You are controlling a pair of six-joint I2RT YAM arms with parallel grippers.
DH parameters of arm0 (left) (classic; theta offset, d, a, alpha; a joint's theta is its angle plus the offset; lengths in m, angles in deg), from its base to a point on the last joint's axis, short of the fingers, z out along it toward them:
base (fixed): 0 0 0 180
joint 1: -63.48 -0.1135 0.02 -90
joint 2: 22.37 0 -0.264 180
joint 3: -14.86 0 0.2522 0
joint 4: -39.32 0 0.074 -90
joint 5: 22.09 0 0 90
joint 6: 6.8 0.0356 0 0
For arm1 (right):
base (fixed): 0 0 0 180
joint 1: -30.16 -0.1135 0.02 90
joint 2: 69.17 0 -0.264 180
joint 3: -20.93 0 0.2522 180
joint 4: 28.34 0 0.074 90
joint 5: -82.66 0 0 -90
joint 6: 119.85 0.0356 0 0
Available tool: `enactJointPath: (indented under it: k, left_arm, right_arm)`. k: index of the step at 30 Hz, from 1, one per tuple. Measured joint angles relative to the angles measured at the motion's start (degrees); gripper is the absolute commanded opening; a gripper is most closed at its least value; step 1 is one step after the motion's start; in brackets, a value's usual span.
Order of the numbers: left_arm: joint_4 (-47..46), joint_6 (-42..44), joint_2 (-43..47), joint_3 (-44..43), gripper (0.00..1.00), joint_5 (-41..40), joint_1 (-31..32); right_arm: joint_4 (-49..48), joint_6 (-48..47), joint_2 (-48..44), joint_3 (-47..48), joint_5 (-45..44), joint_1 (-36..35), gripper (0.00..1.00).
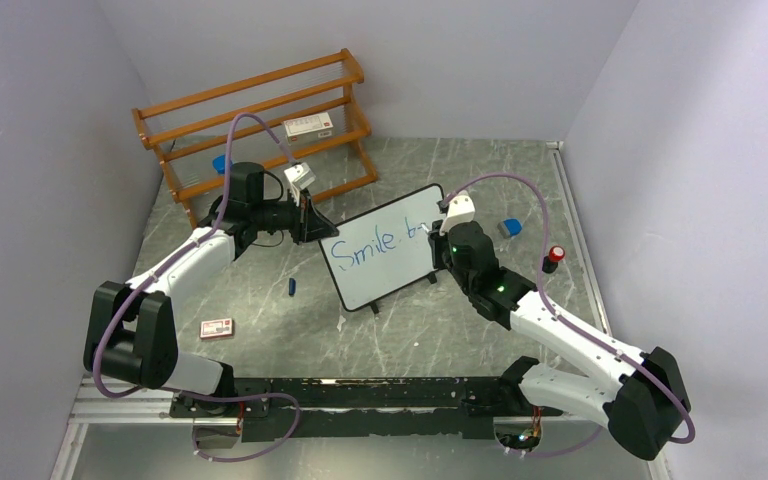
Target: Write a sentence on the whiteboard
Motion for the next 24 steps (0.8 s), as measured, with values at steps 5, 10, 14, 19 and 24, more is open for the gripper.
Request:
enactJointPath:
  k: [5,10,14,19,24]
  left_arm:
    - [0.0,0.0,0.0,0.0,0.05,0.0,0.0]
    - [0.0,0.0,0.0,0.0,0.05,-0.1,0.0]
    - [0.0,0.0,0.0,0.0,0.05,-0.1,0.0]
    - [0.0,0.0,0.0,0.0,0.05,-0.1,0.0]
    - [0.0,0.0,0.0,0.0,0.05,-0.1,0.0]
  right_arm:
    - [-0.3,0.0,0.0,0.0,1.1,0.0,0.00]
    - [-0.3,0.0,0.0,0.0,1.8,0.0,0.00]
    - [-0.3,0.1,0.0,0.0,2.5,0.0,0.00]
    - [0.1,0.5,-0.1,0.0,2.8,0.0,0.00]
    - [1.4,1.4,-0.4,0.0,3.5,0.0,0.00]
